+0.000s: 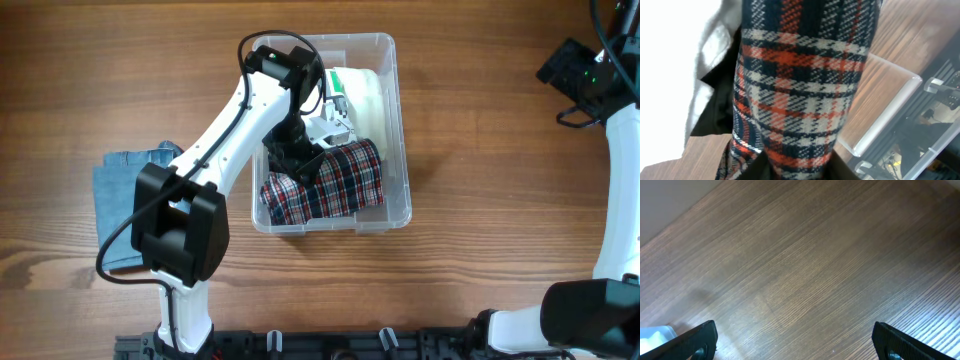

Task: Pack container
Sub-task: 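Lower the plaid cloth and press it flat below the white T-shirt, then release the plaid cloth and push it down with the left gripper, then withdraw the left gripper left to the blue denim garment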

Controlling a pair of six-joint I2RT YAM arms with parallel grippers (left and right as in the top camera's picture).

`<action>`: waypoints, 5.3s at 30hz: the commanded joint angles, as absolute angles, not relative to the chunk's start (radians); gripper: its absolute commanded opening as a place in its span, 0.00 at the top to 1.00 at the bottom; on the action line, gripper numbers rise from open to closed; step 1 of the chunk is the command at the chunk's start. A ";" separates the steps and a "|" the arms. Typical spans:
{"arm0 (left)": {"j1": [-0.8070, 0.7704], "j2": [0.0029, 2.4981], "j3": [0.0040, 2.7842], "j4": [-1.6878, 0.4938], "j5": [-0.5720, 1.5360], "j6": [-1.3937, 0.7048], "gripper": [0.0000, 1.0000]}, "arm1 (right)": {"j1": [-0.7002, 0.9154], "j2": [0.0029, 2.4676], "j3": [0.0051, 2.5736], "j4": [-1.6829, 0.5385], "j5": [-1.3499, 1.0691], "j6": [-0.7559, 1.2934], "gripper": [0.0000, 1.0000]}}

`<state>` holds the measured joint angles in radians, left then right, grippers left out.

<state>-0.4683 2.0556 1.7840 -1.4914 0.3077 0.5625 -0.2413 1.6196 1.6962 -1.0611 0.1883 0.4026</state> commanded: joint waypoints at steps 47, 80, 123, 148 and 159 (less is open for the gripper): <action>-0.545 2.054 2.145 -1.386 0.199 0.115 0.22 | -0.246 1.631 1.693 -1.058 0.210 0.395 0.00; -0.482 2.059 1.647 -1.270 0.137 -0.308 0.92 | -0.246 1.631 1.693 -1.058 0.210 0.395 0.00; 0.289 1.682 1.720 -1.541 0.045 -0.323 0.17 | -0.246 1.631 1.693 -1.058 0.210 0.395 0.00; 0.492 1.682 1.156 -1.105 0.060 -0.451 0.96 | -0.246 1.631 1.693 -1.058 0.210 0.395 0.00; 0.492 1.682 1.006 -0.974 0.059 -0.484 0.96 | -0.246 1.631 1.693 -1.058 0.210 0.395 0.00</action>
<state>0.4866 1.6901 1.0580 -1.0050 0.0532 -0.4519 -0.2413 1.6196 1.6962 -1.0607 0.1883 0.4026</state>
